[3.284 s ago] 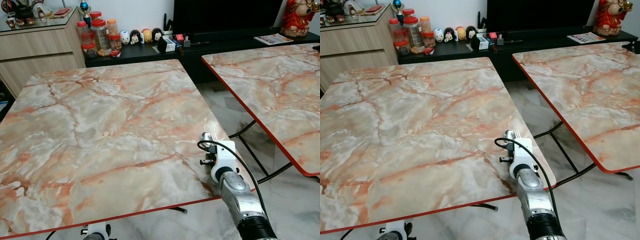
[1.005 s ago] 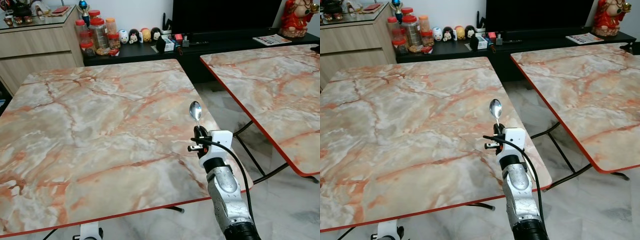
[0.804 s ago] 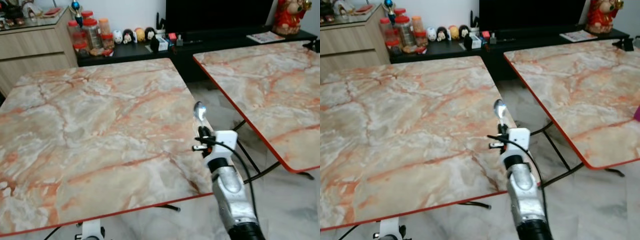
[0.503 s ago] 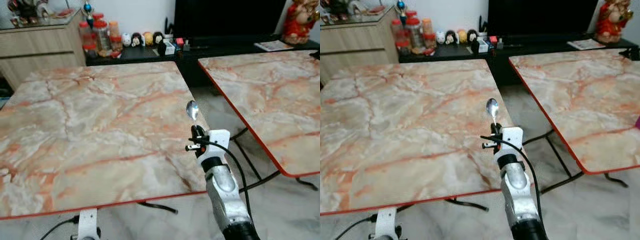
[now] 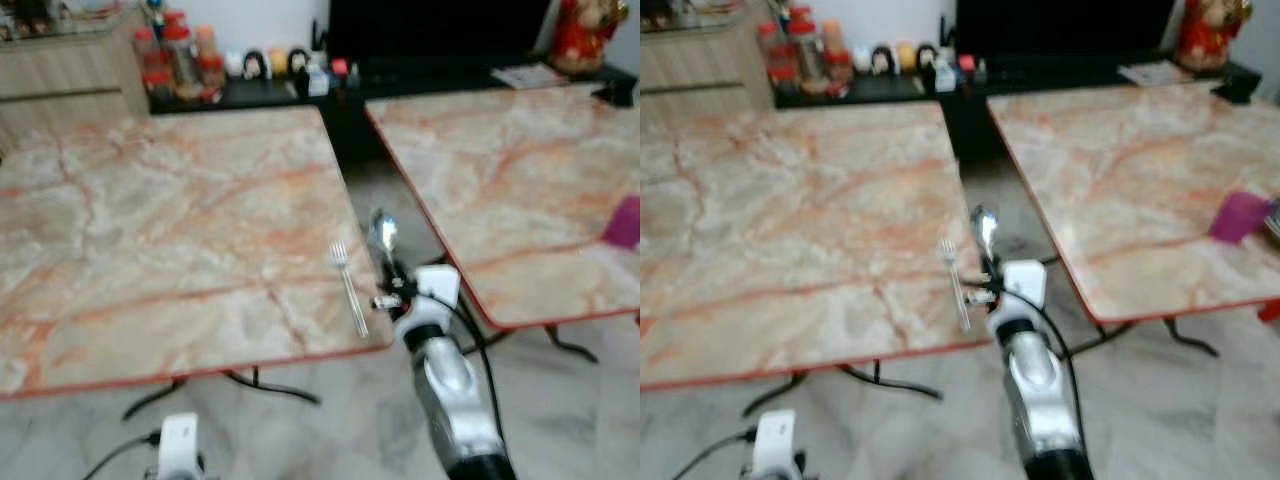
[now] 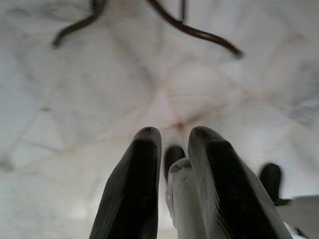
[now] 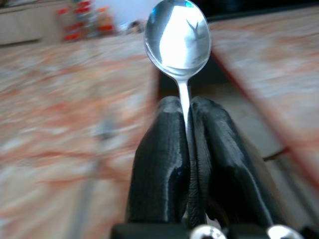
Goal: Setting the table
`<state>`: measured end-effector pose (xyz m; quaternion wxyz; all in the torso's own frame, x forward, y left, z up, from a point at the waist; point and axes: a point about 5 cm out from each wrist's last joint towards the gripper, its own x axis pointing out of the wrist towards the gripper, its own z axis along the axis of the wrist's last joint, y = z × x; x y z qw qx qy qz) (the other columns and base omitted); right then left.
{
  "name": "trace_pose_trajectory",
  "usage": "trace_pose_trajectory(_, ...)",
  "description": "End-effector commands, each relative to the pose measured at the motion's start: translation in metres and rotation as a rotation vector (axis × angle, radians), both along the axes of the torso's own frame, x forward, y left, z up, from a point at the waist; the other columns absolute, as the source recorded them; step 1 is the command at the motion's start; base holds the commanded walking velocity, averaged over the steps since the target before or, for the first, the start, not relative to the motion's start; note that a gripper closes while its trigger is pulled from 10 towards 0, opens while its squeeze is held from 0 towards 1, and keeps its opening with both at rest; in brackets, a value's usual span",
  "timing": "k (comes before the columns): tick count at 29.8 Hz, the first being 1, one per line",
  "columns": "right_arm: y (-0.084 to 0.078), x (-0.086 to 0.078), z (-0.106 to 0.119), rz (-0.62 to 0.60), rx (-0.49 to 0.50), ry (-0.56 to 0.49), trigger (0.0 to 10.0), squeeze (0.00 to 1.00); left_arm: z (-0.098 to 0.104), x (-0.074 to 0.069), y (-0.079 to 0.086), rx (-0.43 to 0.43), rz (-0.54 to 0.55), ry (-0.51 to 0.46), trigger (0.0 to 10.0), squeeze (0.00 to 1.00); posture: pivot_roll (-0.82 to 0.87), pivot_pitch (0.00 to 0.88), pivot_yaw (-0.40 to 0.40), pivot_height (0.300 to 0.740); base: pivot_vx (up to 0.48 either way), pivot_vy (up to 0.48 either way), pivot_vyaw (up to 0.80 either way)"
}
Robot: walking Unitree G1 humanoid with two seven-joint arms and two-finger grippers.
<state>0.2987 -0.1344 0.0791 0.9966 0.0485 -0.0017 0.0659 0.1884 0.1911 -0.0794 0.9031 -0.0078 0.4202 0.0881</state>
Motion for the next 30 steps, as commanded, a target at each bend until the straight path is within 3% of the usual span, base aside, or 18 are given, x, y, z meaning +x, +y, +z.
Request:
trace_pose_trajectory(1,0.010,0.000,0.004,0.024,0.018,-0.023,10.0,0.00,0.001,0.000,0.009,0.020,0.016,0.000,10.0,0.00,-0.06,0.000,0.003,0.740,0.000,-0.371,0.00)
trace_pose_trajectory(11,0.003,-0.019,-0.020,0.039,-0.038,0.049,10.0,0.00,0.001,-0.001,0.008,0.018,0.011,0.002,10.0,0.00,-0.06,0.000,0.000,0.740,0.000,-0.375,0.00)
trace_pose_trajectory(17,-0.011,-0.035,-0.059,0.032,-0.091,0.211,10.0,0.00,0.001,0.000,0.007,0.017,0.009,0.002,10.0,0.00,-0.07,0.000,0.002,0.740,0.000,-0.370,0.00)
trace_pose_trajectory(21,-0.029,-0.050,-0.086,0.011,-0.139,0.342,10.0,0.00,0.001,0.000,0.007,0.017,0.017,-0.004,10.0,0.00,-0.06,0.000,0.003,0.740,0.000,-0.227,0.00)
trace_pose_trajectory(30,-0.056,-0.071,-0.116,-0.085,-0.140,0.517,10.0,0.00,0.001,-0.001,0.011,0.018,0.031,-0.002,10.0,0.00,-0.06,0.000,0.002,0.740,0.000,0.000,0.00)
